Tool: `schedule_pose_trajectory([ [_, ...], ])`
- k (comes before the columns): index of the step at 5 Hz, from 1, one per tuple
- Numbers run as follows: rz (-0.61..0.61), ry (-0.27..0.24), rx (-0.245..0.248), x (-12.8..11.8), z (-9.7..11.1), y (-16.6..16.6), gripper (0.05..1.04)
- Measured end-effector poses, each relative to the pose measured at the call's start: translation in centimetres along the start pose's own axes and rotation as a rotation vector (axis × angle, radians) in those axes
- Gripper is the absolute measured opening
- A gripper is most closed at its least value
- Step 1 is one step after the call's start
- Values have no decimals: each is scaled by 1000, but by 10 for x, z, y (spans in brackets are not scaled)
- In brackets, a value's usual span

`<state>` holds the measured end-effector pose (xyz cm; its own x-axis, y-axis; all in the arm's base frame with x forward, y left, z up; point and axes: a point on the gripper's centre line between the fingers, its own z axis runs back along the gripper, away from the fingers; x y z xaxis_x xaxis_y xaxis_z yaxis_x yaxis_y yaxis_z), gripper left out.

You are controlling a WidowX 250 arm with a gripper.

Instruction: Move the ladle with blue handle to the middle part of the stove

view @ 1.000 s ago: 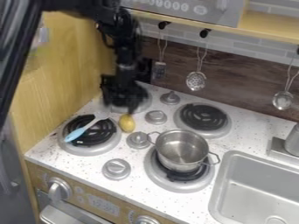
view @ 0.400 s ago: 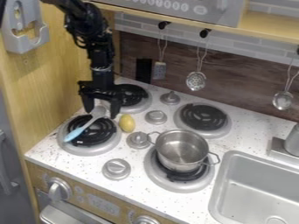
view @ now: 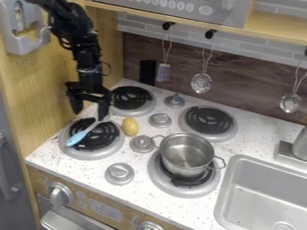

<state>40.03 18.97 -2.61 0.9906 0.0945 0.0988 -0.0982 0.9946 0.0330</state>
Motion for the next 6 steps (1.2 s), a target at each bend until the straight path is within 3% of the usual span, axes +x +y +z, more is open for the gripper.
schedule_pose_trajectory([
  [1, -49, 5, -22, -20, -12, 8, 999],
  [3, -111, -26, -50, -39, -7, 2, 999],
  [4, -116, -31, -41, -51, -7, 3, 999],
  [6, -85, -60, 65, -59, -13, 13, 999],
])
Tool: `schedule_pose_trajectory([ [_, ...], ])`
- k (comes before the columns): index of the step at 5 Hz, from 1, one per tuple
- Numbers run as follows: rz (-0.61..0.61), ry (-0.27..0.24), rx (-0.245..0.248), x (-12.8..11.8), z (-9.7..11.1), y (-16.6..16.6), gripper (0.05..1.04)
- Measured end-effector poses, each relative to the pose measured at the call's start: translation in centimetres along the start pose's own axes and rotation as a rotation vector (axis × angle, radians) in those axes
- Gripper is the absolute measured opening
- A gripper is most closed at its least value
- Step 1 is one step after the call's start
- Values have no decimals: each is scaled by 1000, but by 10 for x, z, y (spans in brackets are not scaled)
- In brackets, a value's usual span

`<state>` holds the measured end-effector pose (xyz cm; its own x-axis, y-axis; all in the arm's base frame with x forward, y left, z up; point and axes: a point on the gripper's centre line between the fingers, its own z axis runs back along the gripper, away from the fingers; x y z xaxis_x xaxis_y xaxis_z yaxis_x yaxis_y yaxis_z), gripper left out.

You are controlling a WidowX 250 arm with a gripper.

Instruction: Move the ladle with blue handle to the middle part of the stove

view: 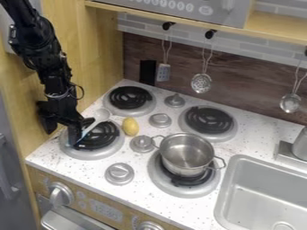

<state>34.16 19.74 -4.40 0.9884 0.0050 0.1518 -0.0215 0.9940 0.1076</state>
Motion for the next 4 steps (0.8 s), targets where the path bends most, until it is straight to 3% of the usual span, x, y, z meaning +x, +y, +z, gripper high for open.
schedule_pose_trajectory([
  [2, 9, 2, 62, -5, -10, -5, 999],
  [3, 8, 3, 65, -5, -11, -5, 941],
  [4, 6, 11, 52, -6, -11, -7, 633],
])
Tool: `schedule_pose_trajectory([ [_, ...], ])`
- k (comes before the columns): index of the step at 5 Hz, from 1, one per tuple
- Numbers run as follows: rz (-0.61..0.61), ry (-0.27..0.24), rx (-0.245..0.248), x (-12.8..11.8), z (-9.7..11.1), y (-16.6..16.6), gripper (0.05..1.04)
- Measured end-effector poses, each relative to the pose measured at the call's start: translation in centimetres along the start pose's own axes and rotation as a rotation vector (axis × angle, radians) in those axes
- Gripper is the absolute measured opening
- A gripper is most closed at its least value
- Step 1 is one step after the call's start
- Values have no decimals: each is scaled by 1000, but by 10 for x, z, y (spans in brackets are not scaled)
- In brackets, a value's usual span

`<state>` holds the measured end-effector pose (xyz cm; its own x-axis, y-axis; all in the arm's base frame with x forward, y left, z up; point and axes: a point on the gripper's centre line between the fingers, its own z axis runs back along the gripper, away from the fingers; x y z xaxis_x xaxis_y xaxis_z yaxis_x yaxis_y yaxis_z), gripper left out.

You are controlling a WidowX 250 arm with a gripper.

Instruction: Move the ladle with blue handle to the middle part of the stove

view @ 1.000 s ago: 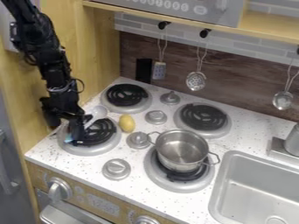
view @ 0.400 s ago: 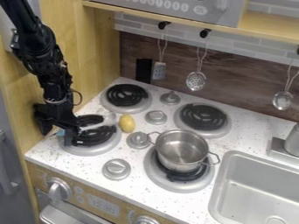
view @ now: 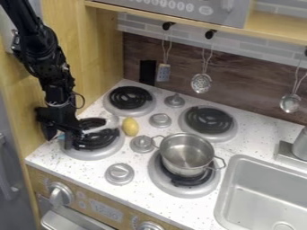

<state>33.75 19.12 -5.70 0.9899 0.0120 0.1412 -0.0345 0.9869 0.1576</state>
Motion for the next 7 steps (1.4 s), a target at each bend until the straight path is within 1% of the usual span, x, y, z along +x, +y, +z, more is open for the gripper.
schedule_pose_trajectory([
  [1, 7, 32, -27, -2, -5, -4, 333],
  [2, 13, 68, -58, 0, -3, -5, 136],
  [3, 0, 110, -109, -1, 3, -10, 48],
  [4, -32, 107, -166, 1, 25, -15, 47],
  [5, -33, 75, -227, 7, 55, -18, 47],
  [6, -18, 88, -247, 7, 66, -20, 67],
  [7, 6, 86, -215, 16, 62, -15, 204],
])
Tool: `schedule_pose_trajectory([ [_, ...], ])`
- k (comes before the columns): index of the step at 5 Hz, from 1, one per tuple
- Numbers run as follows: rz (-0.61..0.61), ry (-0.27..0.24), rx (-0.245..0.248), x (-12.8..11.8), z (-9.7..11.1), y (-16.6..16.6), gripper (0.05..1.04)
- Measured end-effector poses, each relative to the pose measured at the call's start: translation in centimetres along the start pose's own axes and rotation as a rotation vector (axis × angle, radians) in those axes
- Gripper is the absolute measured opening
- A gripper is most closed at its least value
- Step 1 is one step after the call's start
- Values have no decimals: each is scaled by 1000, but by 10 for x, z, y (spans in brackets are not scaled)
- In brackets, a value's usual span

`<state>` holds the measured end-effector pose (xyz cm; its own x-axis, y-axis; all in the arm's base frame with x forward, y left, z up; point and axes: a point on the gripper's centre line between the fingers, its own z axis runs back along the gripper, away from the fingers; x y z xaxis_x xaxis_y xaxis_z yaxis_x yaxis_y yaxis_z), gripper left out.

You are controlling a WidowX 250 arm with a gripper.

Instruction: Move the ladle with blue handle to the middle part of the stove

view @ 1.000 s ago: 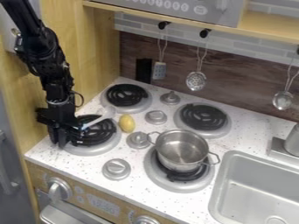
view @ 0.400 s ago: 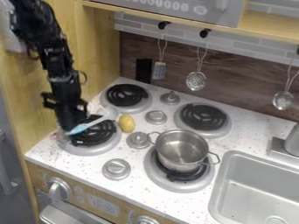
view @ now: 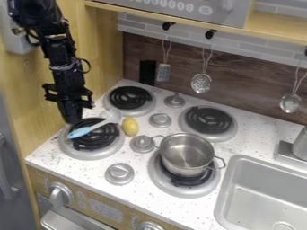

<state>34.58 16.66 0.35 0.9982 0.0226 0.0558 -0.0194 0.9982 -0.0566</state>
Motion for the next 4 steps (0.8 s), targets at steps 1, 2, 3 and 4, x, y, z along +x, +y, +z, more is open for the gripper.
schedule_pose_trajectory([
  [1, -13, -59, 20, 16, -23, 8, 442],
  [2, -49, -139, 38, 26, -28, 10, 748],
  [3, -75, -160, 49, 21, -41, 8, 1000],
  [4, -72, -168, 53, 20, -49, 8, 1009],
])
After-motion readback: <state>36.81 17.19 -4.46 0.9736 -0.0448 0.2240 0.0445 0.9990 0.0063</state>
